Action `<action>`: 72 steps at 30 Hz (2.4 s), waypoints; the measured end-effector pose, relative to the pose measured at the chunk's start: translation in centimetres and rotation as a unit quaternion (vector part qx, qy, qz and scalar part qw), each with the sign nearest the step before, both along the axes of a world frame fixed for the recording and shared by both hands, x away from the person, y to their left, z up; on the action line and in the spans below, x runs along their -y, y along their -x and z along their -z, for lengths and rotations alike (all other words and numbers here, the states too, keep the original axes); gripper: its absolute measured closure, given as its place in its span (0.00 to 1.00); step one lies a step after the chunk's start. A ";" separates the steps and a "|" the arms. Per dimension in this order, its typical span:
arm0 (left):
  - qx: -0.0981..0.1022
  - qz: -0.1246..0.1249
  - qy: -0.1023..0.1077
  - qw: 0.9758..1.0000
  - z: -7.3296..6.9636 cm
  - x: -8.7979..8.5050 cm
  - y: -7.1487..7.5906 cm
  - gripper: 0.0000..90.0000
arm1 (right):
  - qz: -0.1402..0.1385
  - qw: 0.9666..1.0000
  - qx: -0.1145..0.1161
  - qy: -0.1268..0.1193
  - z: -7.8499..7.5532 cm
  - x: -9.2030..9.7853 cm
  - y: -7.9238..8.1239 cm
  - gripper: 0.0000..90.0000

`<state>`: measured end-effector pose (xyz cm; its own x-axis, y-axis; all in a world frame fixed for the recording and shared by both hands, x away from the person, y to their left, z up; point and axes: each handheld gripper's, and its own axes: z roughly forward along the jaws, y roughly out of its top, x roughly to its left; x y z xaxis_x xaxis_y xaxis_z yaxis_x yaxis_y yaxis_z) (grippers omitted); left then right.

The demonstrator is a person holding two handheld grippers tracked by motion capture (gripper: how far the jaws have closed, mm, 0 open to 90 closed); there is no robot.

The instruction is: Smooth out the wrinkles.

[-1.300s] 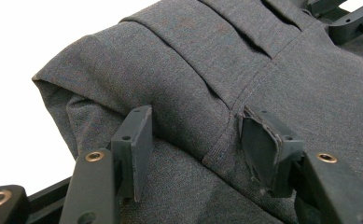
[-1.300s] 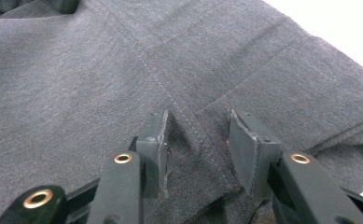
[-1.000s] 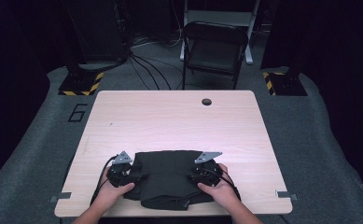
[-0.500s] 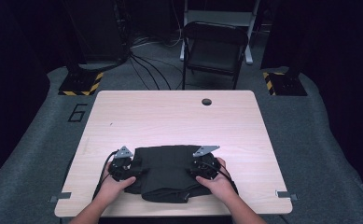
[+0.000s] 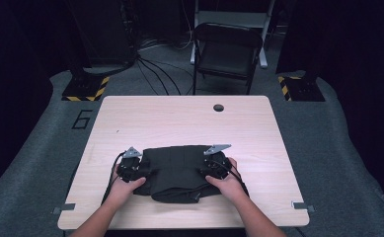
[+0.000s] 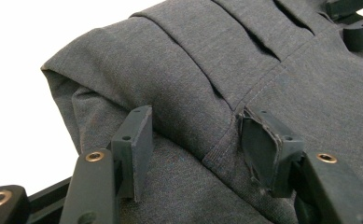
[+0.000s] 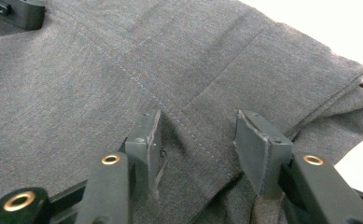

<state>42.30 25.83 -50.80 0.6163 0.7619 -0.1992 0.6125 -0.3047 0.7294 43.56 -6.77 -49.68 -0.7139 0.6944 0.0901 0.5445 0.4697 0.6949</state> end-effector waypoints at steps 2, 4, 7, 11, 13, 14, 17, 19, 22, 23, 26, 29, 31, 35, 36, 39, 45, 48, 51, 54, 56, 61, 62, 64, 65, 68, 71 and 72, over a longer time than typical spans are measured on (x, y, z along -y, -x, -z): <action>-0.002 -0.009 0.004 1.000 0.0 0.0 -0.3 0.49 | 0.003 1.000 0.004 0.001 0.0 0.0 -0.4 0.55; -0.003 -0.019 0.008 1.000 -0.2 0.1 -0.2 0.49 | 0.016 1.000 0.001 -0.002 -0.1 -0.1 -0.5 0.54; 0.003 -0.009 0.004 1.000 -0.7 0.0 0.2 0.50 | 0.018 1.000 0.001 -0.001 -0.5 -0.1 -0.2 0.53; 0.008 -0.005 0.004 1.000 -1.3 -0.1 1.1 0.50 | 0.000 1.000 0.010 -0.009 -1.4 0.2 0.6 0.52; 0.011 0.003 0.004 1.000 -1.6 -0.2 1.8 0.49 | -0.008 1.000 0.007 -0.019 -1.8 0.3 1.4 0.52; 0.014 0.008 0.005 1.000 -1.8 -0.3 2.2 0.49 | -0.012 1.000 0.011 -0.022 -2.0 0.3 1.9 0.52; 0.018 0.019 0.014 1.000 -2.0 -0.3 3.4 0.49 | -0.031 0.999 0.017 -0.038 -2.5 0.6 3.7 0.52; 0.018 0.028 0.018 0.999 -2.1 -0.2 4.2 0.49 | -0.045 0.998 0.018 -0.042 -2.3 0.8 4.7 0.52; 0.019 0.043 0.011 0.999 -2.3 0.1 5.0 0.48 | -0.063 0.998 0.016 -0.018 -1.5 0.8 6.2 0.52; 0.022 0.049 0.007 0.999 -2.3 0.1 5.2 0.48 | -0.063 0.998 0.016 -0.018 -1.5 0.8 6.2 0.52; 0.031 0.058 -0.018 0.998 -2.0 0.3 5.7 0.47 | -0.070 0.997 0.016 -0.002 -0.8 0.8 6.5 0.52; 0.030 0.060 -0.025 0.997 -1.8 0.3 5.8 0.47 | -0.066 0.998 0.013 -0.004 -0.1 0.7 6.5 0.51; 0.028 0.059 -0.023 0.998 -1.7 0.2 5.9 0.47 | -0.064 0.998 0.010 -0.007 0.0 0.8 6.4 0.51; 0.033 0.057 -0.017 0.998 -1.4 0.0 5.9 0.47 | -0.062 0.998 0.006 -0.013 0.2 1.0 6.4 0.51; 0.033 0.057 -0.017 0.998 -1.4 0.0 5.9 0.47 | -0.062 0.998 0.006 -0.013 0.2 1.0 6.4 0.51; 0.038 0.058 -0.018 0.997 -1.3 -0.2 6.2 0.47 | -0.057 0.998 0.005 -0.016 0.2 1.2 6.4 0.50; 0.042 0.049 -0.004 0.998 -1.6 -0.9 6.9 0.47 | -0.054 0.998 0.003 -0.015 0.0 1.8 6.8 0.50; 0.044 0.043 -0.001 0.998 -1.7 -1.0 7.1 0.47 | -0.051 0.999 0.002 -0.018 -0.2 1.9 7.0 0.50; 0.044 0.039 0.002 0.998 -1.9 -1.3 7.3 0.47 | -0.050 0.999 0.001 -0.019 -0.6 1.8 7.2 0.50; 0.038 0.035 0.007 0.999 -2.2 -1.7 7.6 0.47 | -0.056 0.998 0.008 -0.016 -0.8 1.8 7.2 0.50; 0.038 0.031 0.007 0.999 -2.3 -2.1 7.8 0.47 | -0.055 0.998 0.009 -0.020 -1.0 1.8 7.4 0.50; 0.033 0.016 0.020 0.999 -2.5 -3.3 8.3 0.47 | -0.053 0.998 0.009 -0.024 -1.4 2.0 8.1 0.49; 0.032 0.010 0.024 0.999 -2.5 -3.4 8.4 0.47 | -0.057 0.998 0.013 -0.023 -1.5 2.1 8.2 0.49; 0.031 0.004 0.023 0.999 -2.7 -4.1 8.5 0.47 | -0.052 0.998 0.012 -0.027 -1.9 2.2 8.6 0.49; 0.028 0.000 0.027 0.999 -2.7 -4.2 8.6 0.47 | -0.055 0.998 0.014 -0.026 -2.0 2.4 8.7 0.49; 0.030 -0.004 0.025 0.999 -2.7 -4.6 8.7 0.47 | -0.050 0.998 0.015 -0.028 -2.3 2.6 8.9 0.49; 0.029 -0.009 0.026 0.999 -2.8 -5.0 8.9 0.47 | -0.045 0.998 0.014 -0.031 -2.7 2.9 9.2 0.49; 0.032 -0.012 0.026 0.999 -2.9 -5.2 9.1 0.47 | -0.044 0.998 0.018 -0.033 -2.9 3.3 9.4 0.49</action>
<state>33.21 31.01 -47.88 0.6113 0.7660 -0.1988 0.5702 -0.2521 0.7818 34.12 -10.07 -46.78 -0.7751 0.6226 0.1079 0.4782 0.4664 0.7442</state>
